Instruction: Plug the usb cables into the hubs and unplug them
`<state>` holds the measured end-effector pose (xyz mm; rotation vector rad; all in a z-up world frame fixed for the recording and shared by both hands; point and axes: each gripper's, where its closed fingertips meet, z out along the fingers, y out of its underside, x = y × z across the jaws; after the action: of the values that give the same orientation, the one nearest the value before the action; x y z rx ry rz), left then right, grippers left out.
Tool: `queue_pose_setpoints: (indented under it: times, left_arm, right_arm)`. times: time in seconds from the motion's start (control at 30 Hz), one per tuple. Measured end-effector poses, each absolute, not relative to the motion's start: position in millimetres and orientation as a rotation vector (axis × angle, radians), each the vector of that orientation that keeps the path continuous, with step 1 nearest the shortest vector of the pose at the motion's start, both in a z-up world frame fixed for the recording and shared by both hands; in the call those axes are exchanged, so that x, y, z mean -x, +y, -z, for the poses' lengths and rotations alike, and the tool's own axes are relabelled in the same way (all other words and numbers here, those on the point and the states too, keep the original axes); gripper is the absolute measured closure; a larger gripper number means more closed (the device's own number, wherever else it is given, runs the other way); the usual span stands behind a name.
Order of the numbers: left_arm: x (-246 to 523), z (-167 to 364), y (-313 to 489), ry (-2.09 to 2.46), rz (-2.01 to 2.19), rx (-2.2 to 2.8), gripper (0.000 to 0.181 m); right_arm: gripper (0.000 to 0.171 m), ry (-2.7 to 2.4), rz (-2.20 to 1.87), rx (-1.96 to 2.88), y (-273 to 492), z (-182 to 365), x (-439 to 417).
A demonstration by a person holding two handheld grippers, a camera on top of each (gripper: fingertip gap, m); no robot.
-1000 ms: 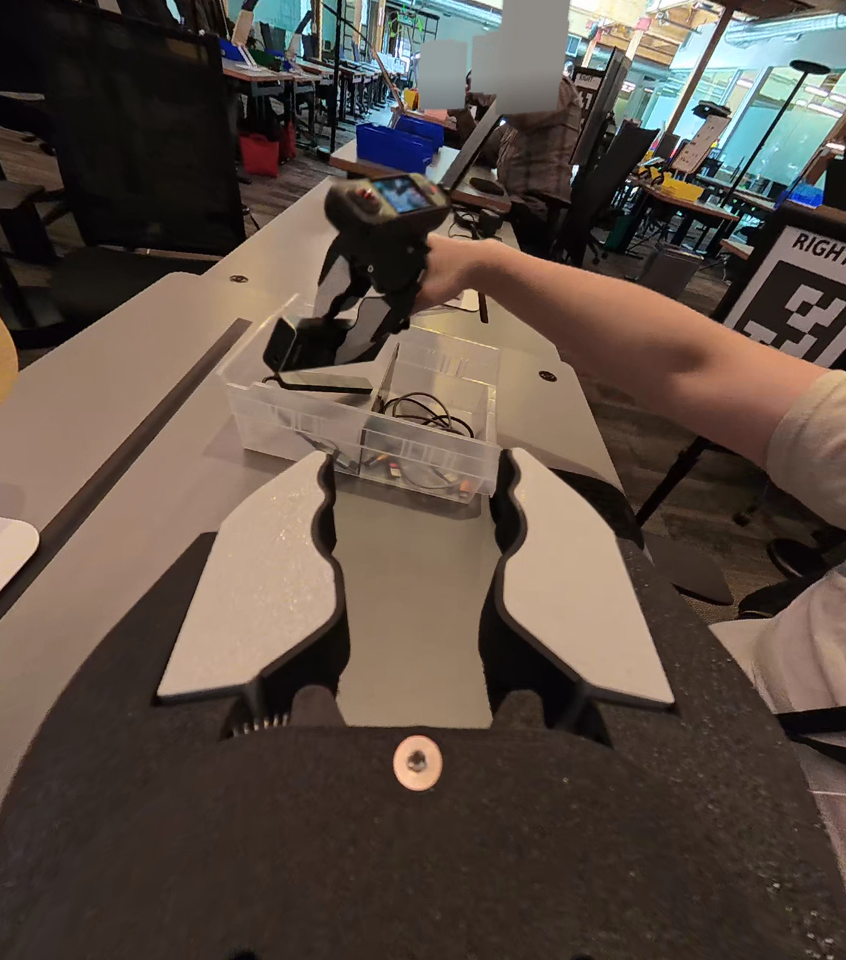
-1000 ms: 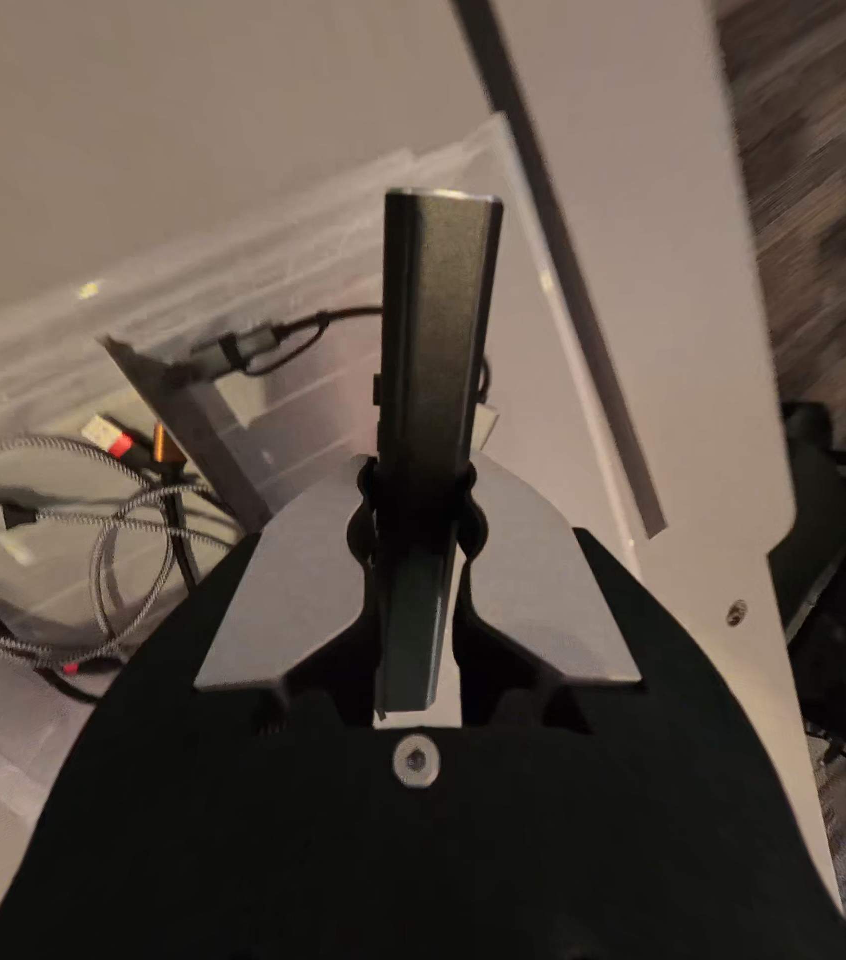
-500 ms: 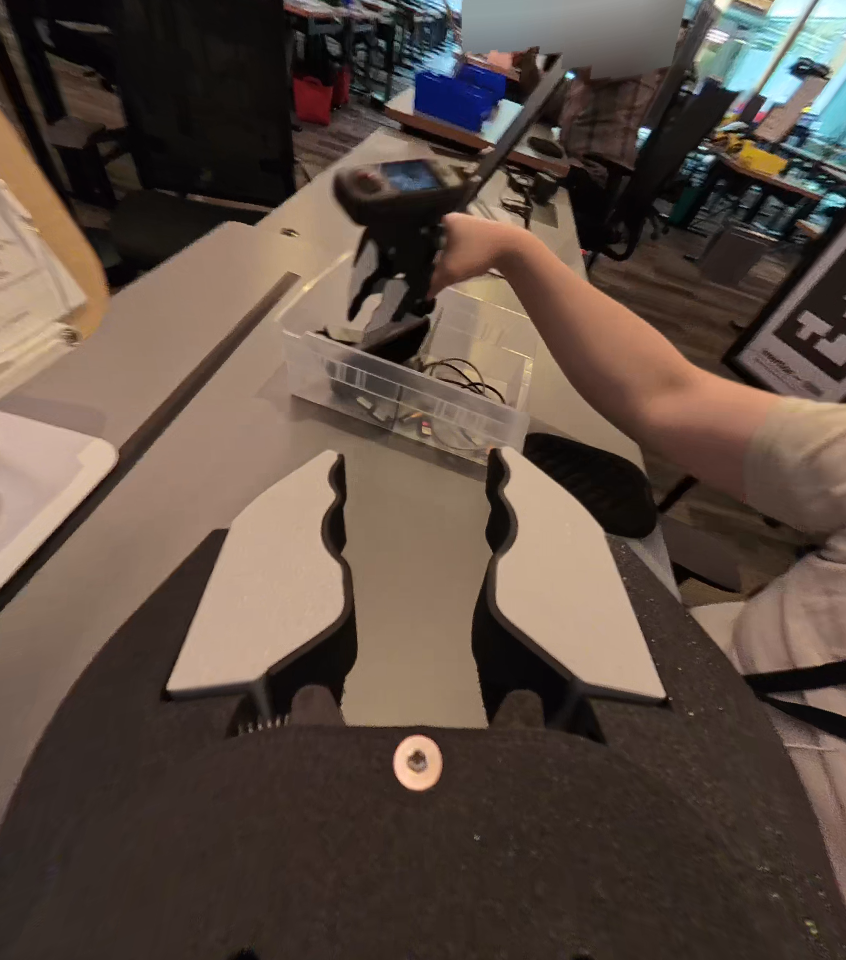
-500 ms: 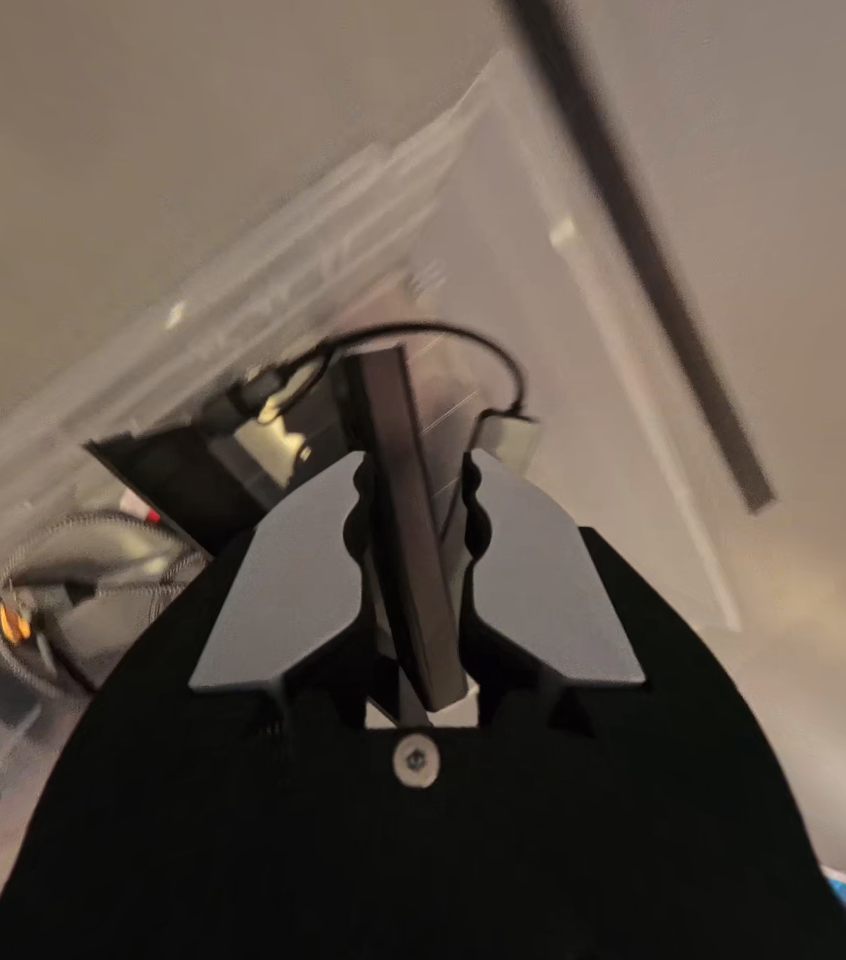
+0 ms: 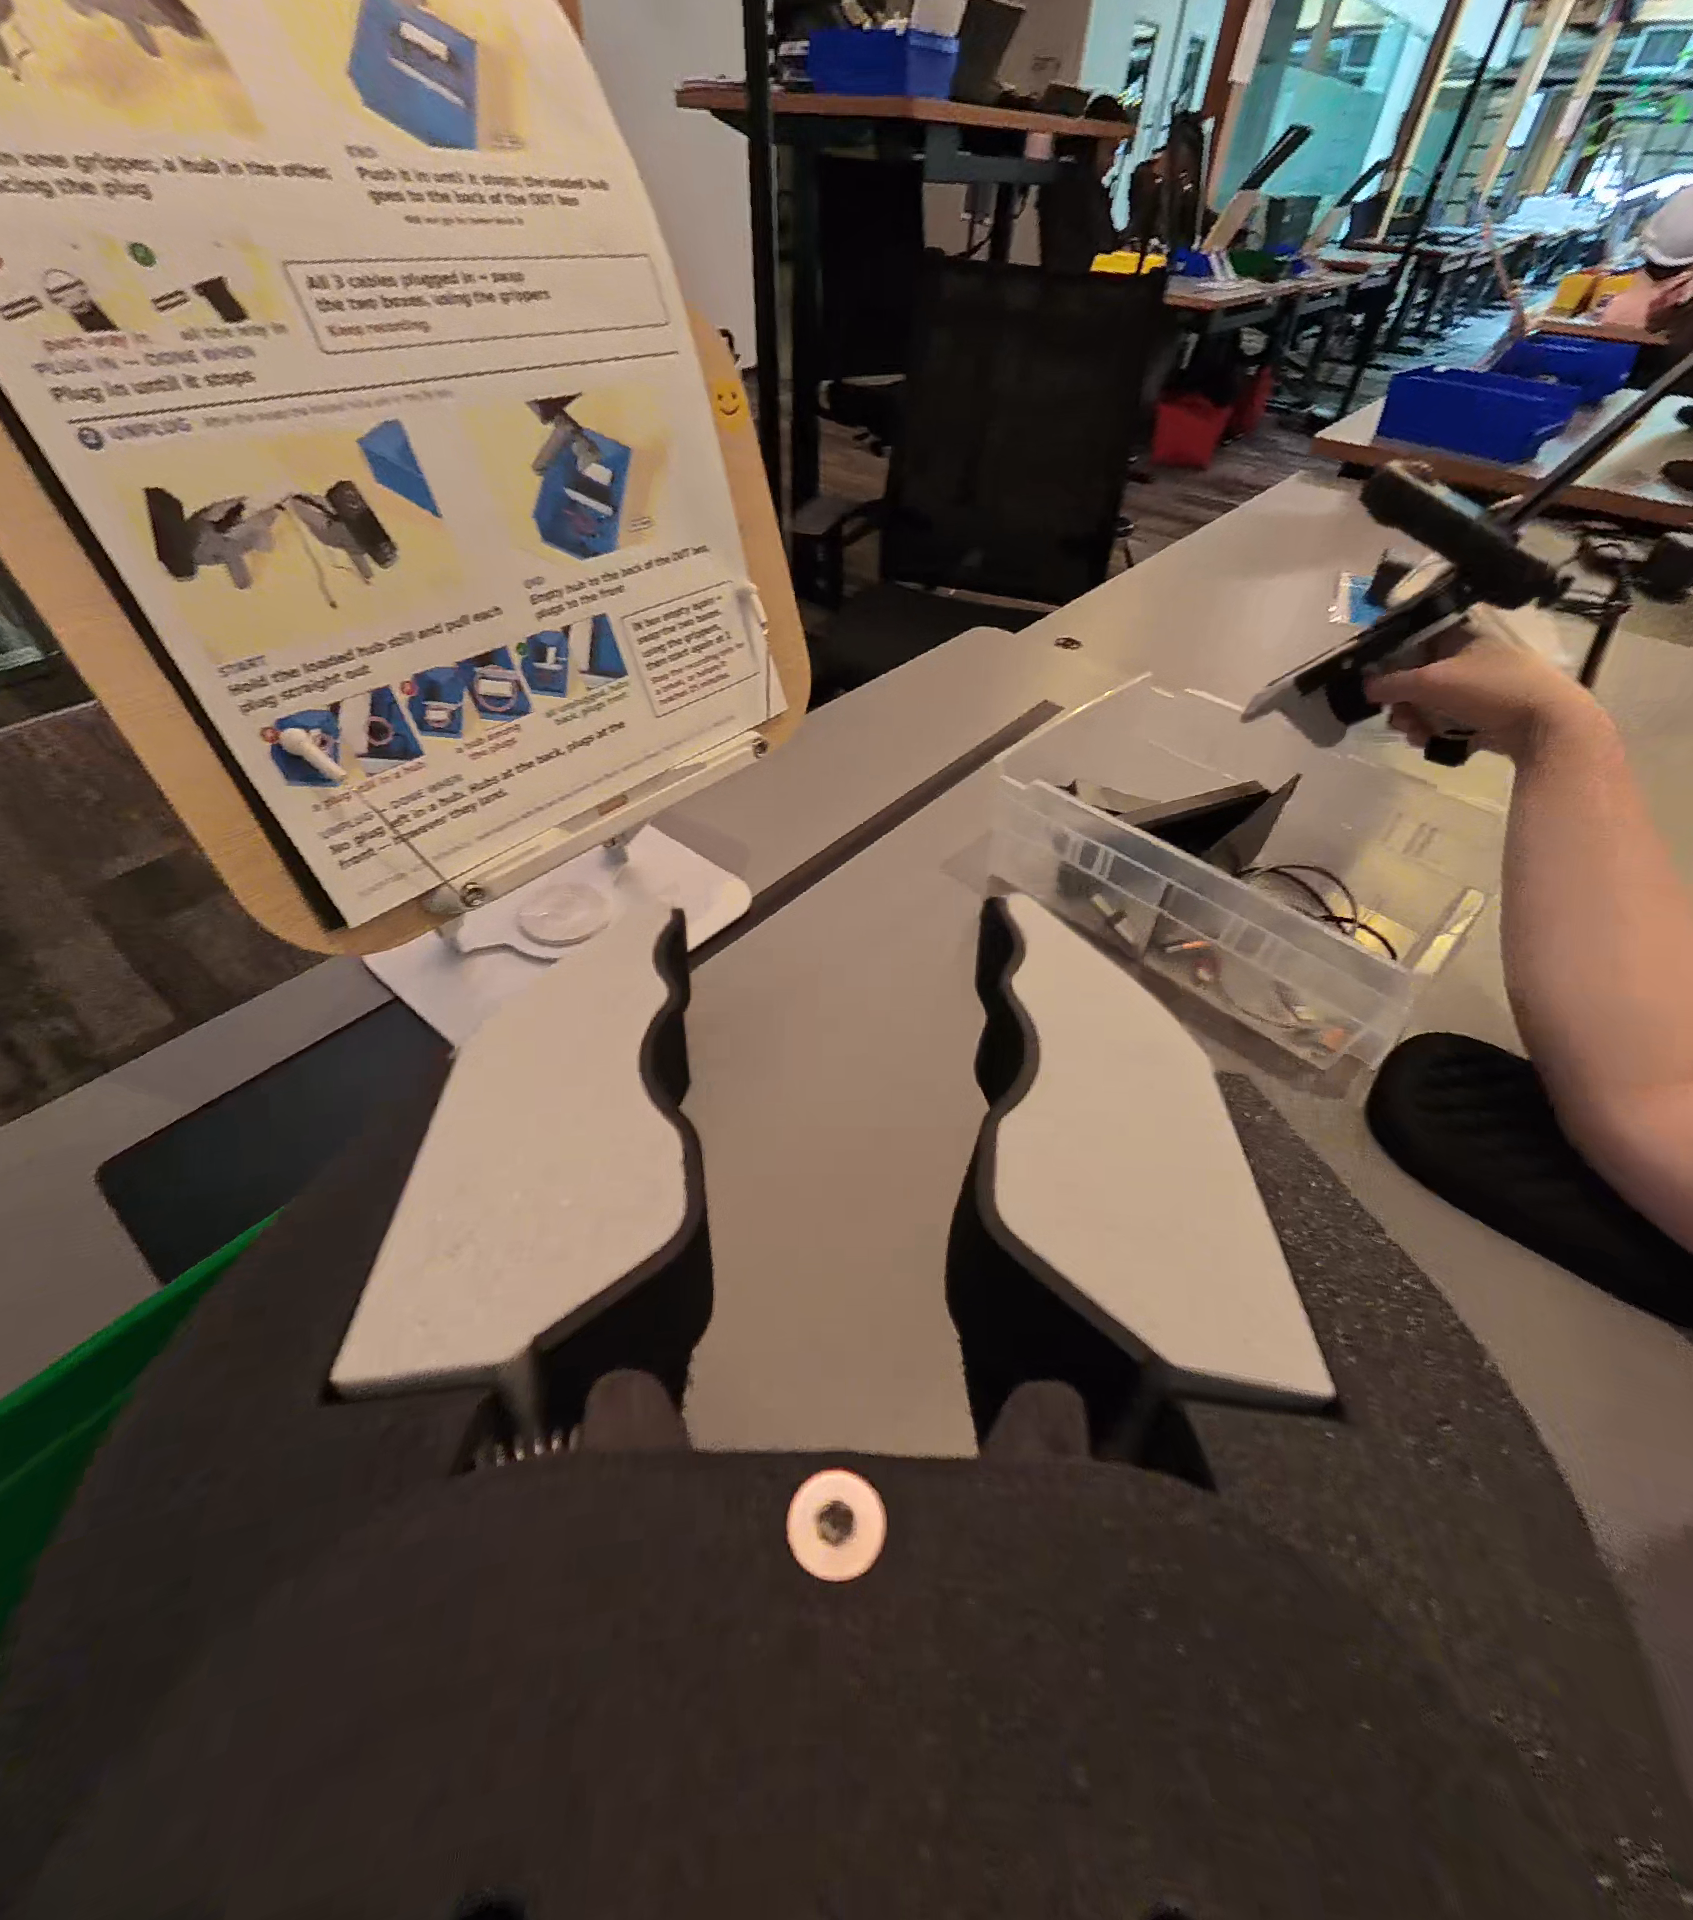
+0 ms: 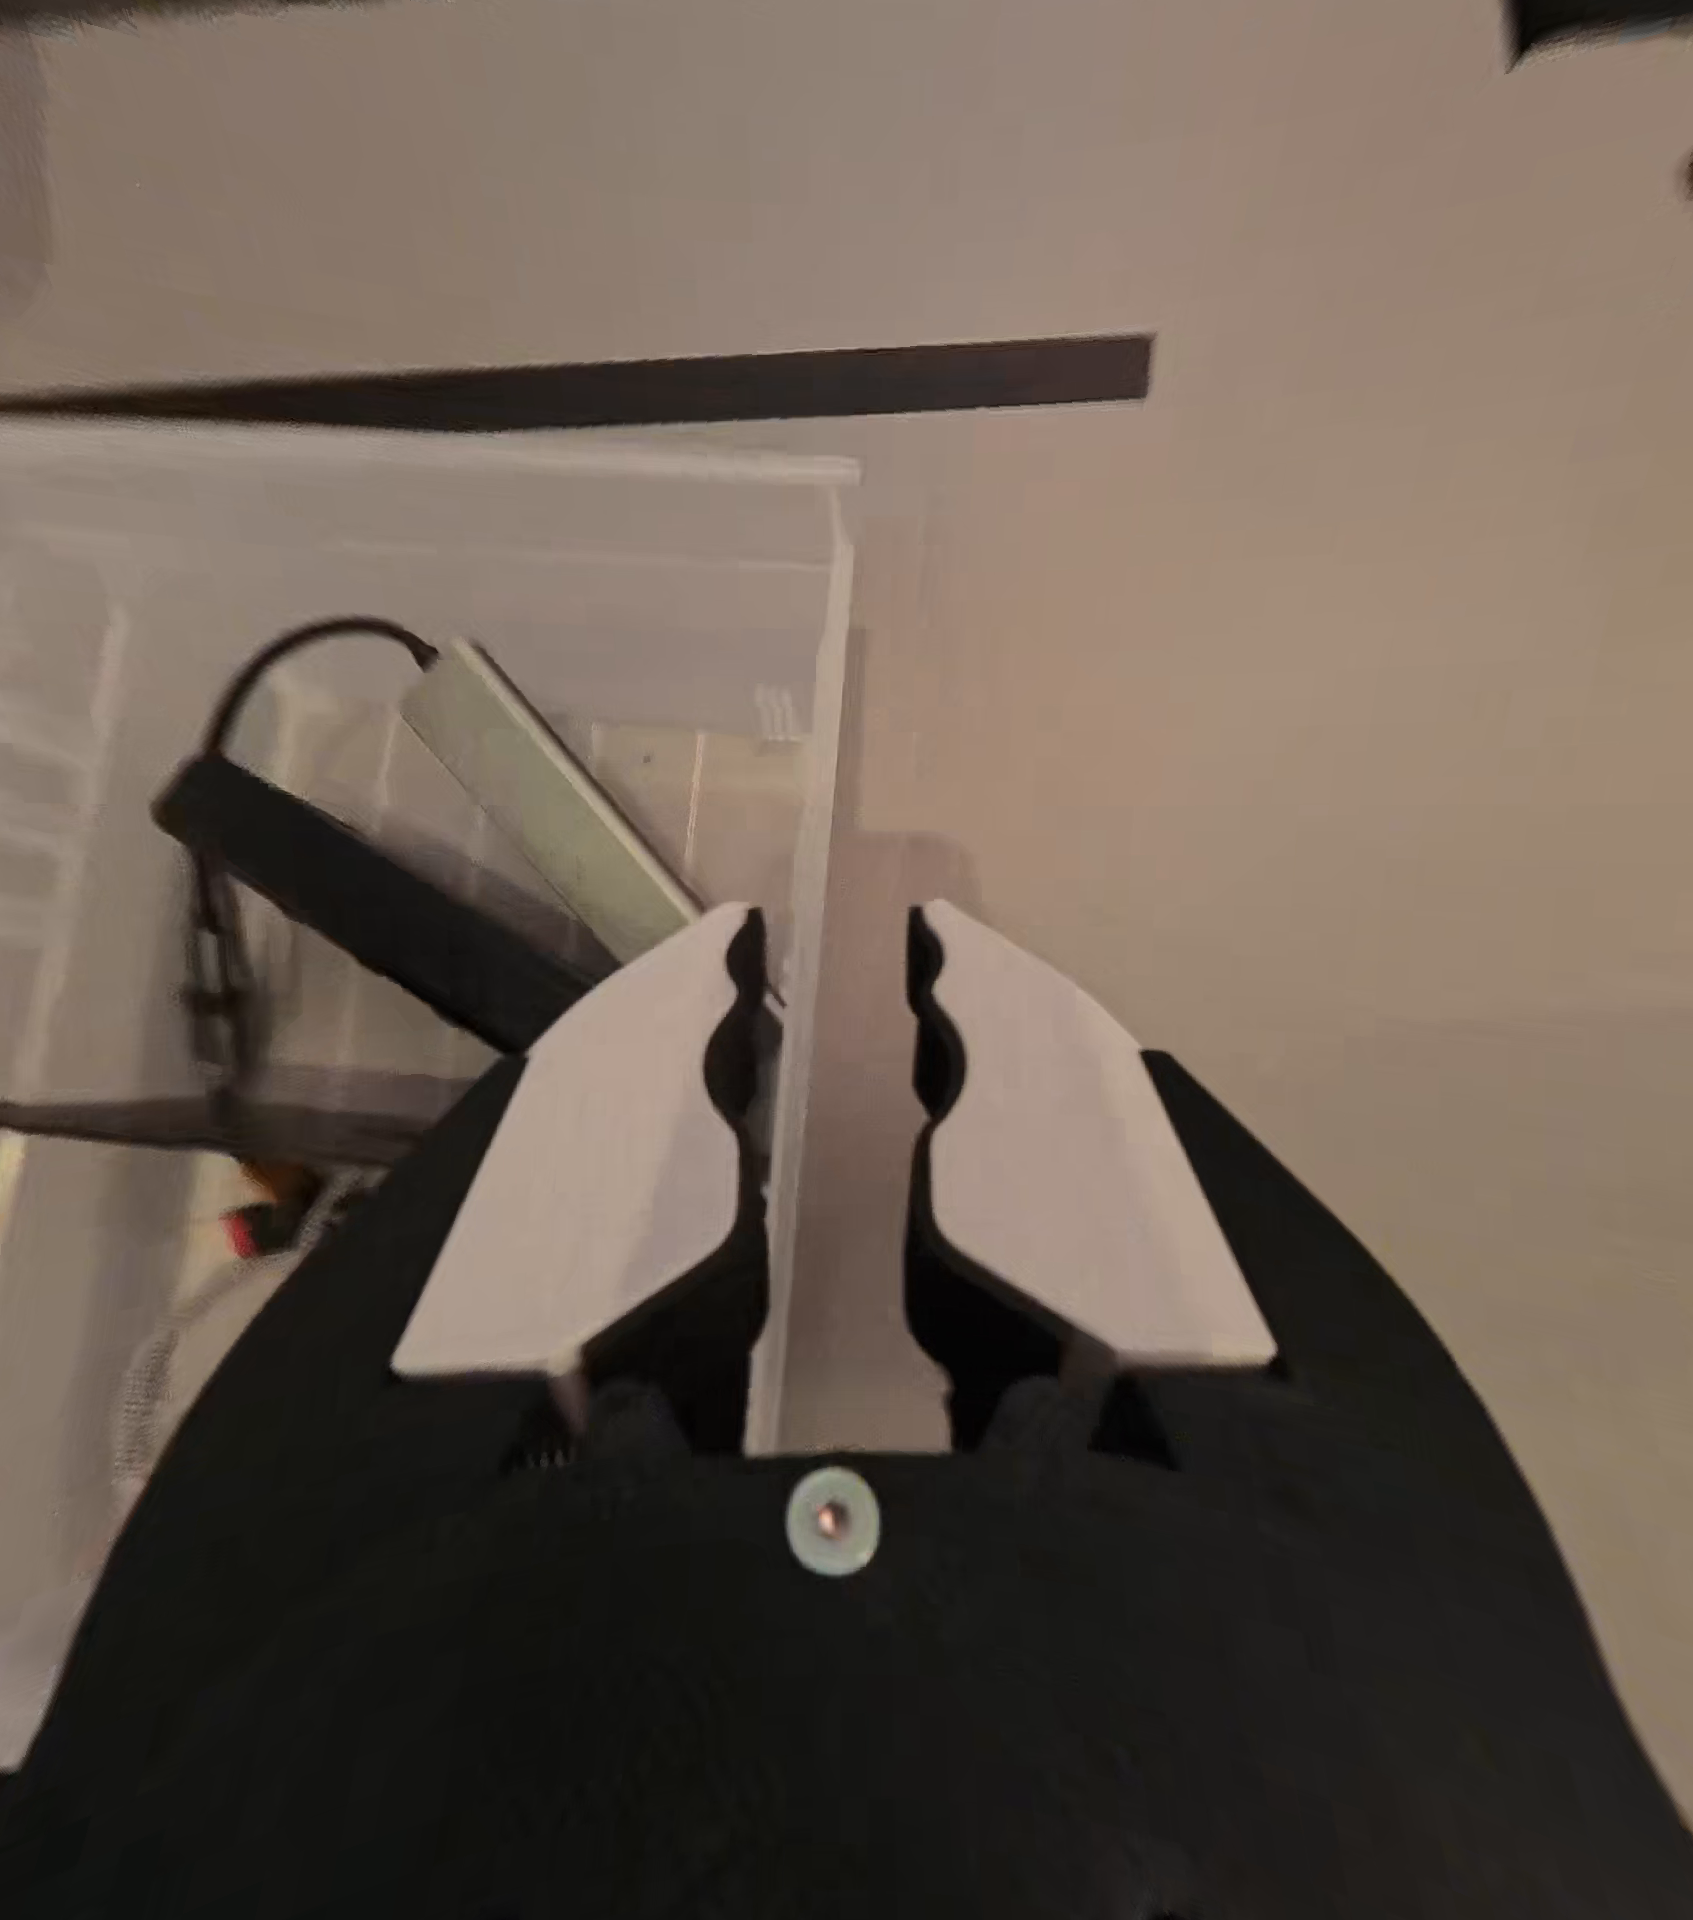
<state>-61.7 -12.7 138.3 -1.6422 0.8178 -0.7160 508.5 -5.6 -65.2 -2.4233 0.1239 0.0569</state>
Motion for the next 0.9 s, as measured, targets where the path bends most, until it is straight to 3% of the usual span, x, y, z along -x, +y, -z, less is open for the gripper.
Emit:
queue_pose_setpoints:
  times: [0.03,0.17,0.57,0.73,0.9]
  left_arm:
    - [65.8,-135.3,-9.7,0.802,0.69,1.665,0.128]
    - [84.5,-131.2,-5.6,0.729,0.637,1.716,0.129]
    - [147.5,-117.9,-10.1,0.552,0.545,1.823,0.131]
    - [219.2,-92.1,-1.1,0.344,0.407,1.946,0.129]
    - [325.0,-30.9,6.0,0.13,-0.042,2.22,0.123]
  right_arm:
    - [0.154,0.192,-0.189,2.427,0.6,72.6,-505.0]
    - [0.162,0.202,-0.329,2.546,-1.1,96.4,-496.1]
    - [0.165,-0.003,-0.03,2.506,20.8,95.3,-535.0]
    - [0.165,-0.035,-0.099,2.474,23.0,94.0,-537.3]
    - [0.165,-0.083,-0.033,2.453,24.5,91.5,-546.4]
